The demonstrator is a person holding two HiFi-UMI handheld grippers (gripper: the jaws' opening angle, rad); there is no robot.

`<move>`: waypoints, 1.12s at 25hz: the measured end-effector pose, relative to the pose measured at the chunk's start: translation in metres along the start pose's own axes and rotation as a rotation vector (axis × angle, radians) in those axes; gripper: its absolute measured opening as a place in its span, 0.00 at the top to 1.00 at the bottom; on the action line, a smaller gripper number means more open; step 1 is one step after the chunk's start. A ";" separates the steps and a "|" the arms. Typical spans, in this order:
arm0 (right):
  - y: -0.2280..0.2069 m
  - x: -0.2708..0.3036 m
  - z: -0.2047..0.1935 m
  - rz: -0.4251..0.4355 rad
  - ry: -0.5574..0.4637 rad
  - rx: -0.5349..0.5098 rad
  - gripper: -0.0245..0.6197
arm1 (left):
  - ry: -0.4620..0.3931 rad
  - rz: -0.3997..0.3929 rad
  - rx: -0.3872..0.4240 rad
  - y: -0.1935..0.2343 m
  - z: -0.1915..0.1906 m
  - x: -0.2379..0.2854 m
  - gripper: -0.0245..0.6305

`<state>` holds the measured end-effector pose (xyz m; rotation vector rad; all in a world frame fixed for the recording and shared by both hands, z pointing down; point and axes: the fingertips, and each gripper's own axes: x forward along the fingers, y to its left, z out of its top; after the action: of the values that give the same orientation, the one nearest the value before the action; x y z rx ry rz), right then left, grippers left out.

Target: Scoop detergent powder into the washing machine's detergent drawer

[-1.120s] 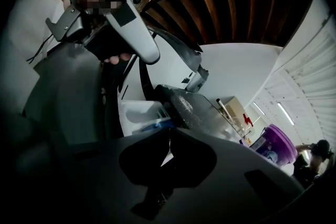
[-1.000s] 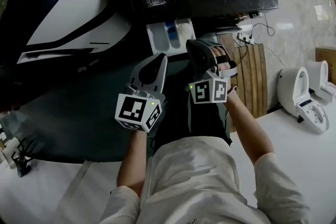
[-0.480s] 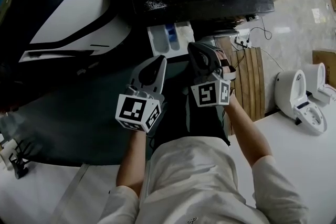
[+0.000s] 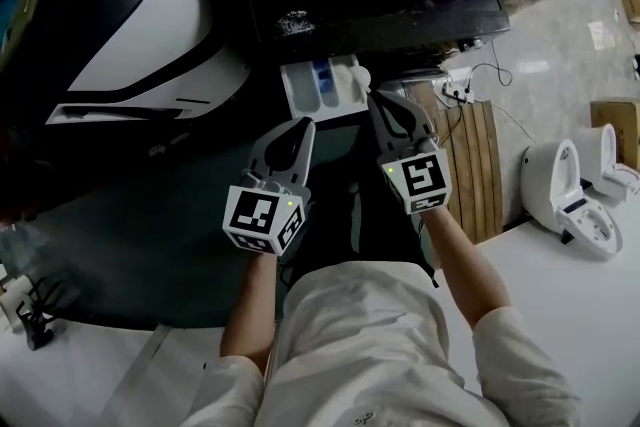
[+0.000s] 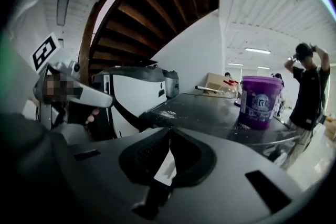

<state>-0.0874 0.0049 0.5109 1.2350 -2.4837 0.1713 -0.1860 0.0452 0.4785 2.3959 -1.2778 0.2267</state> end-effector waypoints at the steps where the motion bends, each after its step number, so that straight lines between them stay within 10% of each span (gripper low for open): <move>1: -0.003 -0.002 0.000 -0.003 -0.003 0.035 0.95 | 0.000 0.000 0.001 -0.001 0.001 0.000 0.93; 17: -0.017 -0.033 0.031 0.075 -0.105 0.336 0.95 | -0.018 0.018 0.019 -0.032 0.016 0.001 0.93; 28: -0.037 -0.051 0.059 0.175 -0.121 0.329 0.95 | -0.062 0.123 0.016 -0.060 0.038 0.006 0.93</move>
<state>-0.0456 0.0049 0.4353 1.1760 -2.7486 0.5871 -0.1350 0.0541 0.4294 2.3569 -1.4593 0.2000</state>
